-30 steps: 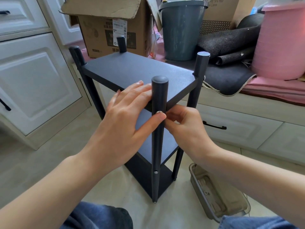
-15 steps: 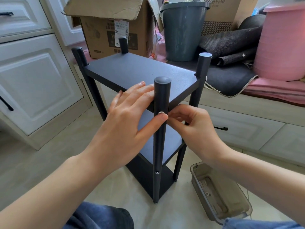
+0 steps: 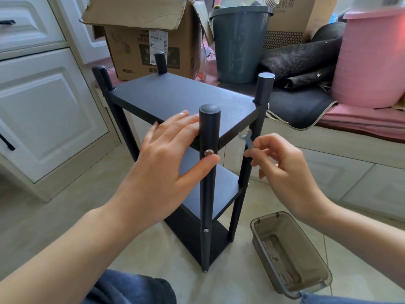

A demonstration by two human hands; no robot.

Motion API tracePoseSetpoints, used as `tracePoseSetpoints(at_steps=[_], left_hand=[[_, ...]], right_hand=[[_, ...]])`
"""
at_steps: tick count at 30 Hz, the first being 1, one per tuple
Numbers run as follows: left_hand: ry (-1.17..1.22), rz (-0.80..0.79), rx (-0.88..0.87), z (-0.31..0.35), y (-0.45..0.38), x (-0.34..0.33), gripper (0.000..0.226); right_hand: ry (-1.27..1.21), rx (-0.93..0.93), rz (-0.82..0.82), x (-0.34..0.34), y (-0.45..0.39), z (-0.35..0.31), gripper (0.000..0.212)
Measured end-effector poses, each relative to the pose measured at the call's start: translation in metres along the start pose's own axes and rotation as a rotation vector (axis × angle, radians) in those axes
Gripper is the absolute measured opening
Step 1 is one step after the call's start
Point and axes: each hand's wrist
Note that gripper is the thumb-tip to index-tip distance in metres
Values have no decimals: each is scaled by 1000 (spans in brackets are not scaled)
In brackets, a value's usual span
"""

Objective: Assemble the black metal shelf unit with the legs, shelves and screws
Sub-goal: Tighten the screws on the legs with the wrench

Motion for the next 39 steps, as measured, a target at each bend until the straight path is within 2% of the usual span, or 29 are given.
tracePoseSetpoints(at_steps=[4,10,15,24,33,39], left_hand=[[-25,33,8,1,-1,-5,53],[-26,62,14,7,-4,-13,58],[-17,74,23,6,-5,-12,57],[-50,-45,-34,-14,-15,-1,70],[12,-5,108,-21,-19,7,65],[143,75,220,-32,-21,14,95]], right_hand=[[-161,-45,135,7,-13,-1,21],[-172,-183,260,2,-35,6,19],[-193,-274,219,-15,-42,12,8],[-307,-335,223,-8,-44,10,15],[-362,-390,230,1,-36,6,12],[-374,-402,136,-6,-21,-6,13]])
Point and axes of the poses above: each hand's wrist, its own y-axis away from the middle knuckle, its own x-axis out of the back of the hand, z = x × y
